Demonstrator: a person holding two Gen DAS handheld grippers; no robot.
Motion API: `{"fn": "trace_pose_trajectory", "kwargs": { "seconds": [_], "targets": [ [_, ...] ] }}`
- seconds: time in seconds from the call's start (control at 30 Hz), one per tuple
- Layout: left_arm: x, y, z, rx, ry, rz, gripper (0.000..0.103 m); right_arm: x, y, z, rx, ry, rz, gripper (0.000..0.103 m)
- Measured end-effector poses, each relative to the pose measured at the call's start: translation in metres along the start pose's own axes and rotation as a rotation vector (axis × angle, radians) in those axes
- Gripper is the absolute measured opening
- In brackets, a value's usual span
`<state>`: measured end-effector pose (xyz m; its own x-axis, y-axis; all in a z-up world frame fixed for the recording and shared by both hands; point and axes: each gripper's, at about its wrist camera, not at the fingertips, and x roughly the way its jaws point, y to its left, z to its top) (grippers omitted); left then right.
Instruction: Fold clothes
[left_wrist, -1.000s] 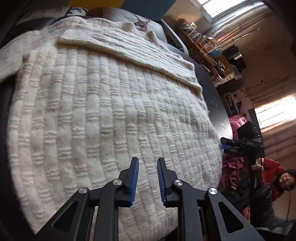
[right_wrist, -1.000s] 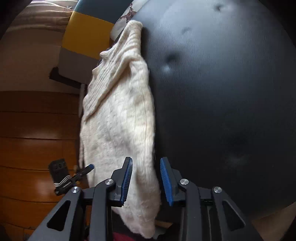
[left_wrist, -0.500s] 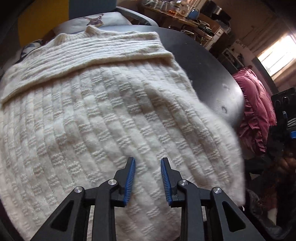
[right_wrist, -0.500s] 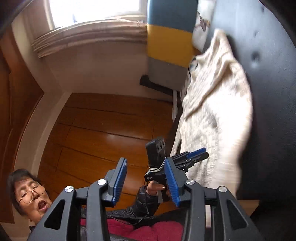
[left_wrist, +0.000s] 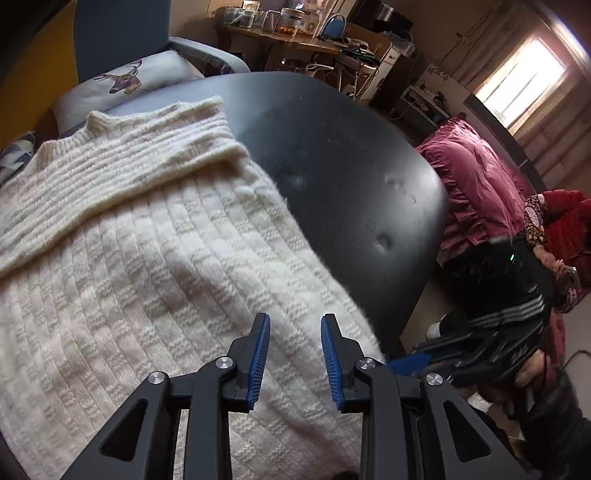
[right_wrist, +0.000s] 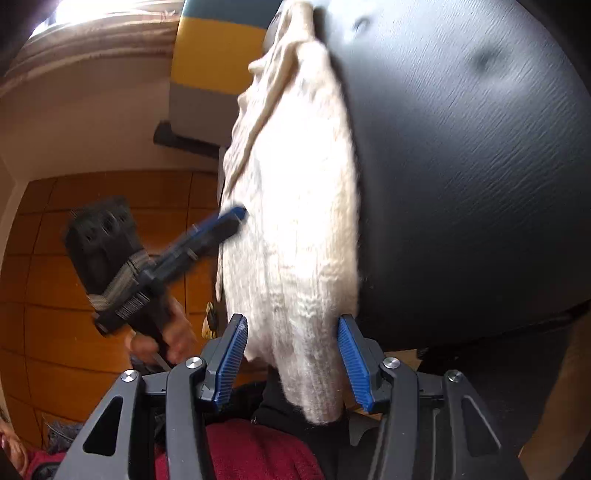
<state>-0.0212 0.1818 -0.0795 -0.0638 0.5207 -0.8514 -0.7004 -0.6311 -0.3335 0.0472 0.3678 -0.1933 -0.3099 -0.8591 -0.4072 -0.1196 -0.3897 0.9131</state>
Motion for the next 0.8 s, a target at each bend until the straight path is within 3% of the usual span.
{"fn": "trace_pose_trajectory", "kwargs": {
  "seconds": [0.1, 0.23, 0.33, 0.4, 0.43, 0.5, 0.6, 0.67, 0.7, 0.77, 0.8],
  "targets": [
    [0.008, -0.013, 0.029, 0.037, 0.065, -0.053, 0.032, 0.007, 0.012, -0.005, -0.054, -0.038, -0.009, 0.053],
    [0.061, -0.026, 0.069, 0.049, 0.267, 0.015, 0.033, 0.011, 0.042, -0.014, -0.176, -0.090, -0.055, 0.054],
    [0.100, -0.030, 0.079, 0.057, 0.433, 0.084, 0.033, 0.020, 0.062, -0.021, -0.261, -0.101, -0.104, 0.054],
    [0.112, -0.039, 0.078, 0.118, 0.499, 0.126, 0.035, 0.028, 0.072, -0.025, -0.299, -0.104, -0.124, 0.054],
    [0.117, -0.044, 0.077, 0.149, 0.530, 0.147, 0.040, 0.031, 0.075, -0.027, -0.312, -0.104, -0.128, 0.054],
    [0.120, -0.053, 0.071, 0.217, 0.546, 0.188, 0.047, 0.038, 0.080, -0.030, -0.334, -0.099, -0.129, 0.054],
    [0.122, -0.069, 0.061, 0.337, 0.547, 0.253, 0.047, 0.046, 0.083, -0.033, -0.352, -0.087, -0.139, 0.054],
    [0.120, -0.073, 0.056, 0.360, 0.513, 0.272, 0.047, 0.047, 0.082, -0.035, -0.352, -0.088, -0.140, 0.054],
    [0.116, -0.069, 0.057, 0.339, 0.492, 0.261, 0.043, 0.046, 0.081, -0.036, -0.348, -0.093, -0.142, 0.054],
    [0.109, -0.060, 0.059, 0.296, 0.450, 0.240, 0.024, 0.042, 0.078, -0.039, -0.341, -0.104, -0.143, 0.054],
    [0.105, -0.055, 0.060, 0.269, 0.429, 0.225, 0.008, 0.040, 0.077, -0.040, -0.339, -0.110, -0.142, 0.054]
  ]
}}
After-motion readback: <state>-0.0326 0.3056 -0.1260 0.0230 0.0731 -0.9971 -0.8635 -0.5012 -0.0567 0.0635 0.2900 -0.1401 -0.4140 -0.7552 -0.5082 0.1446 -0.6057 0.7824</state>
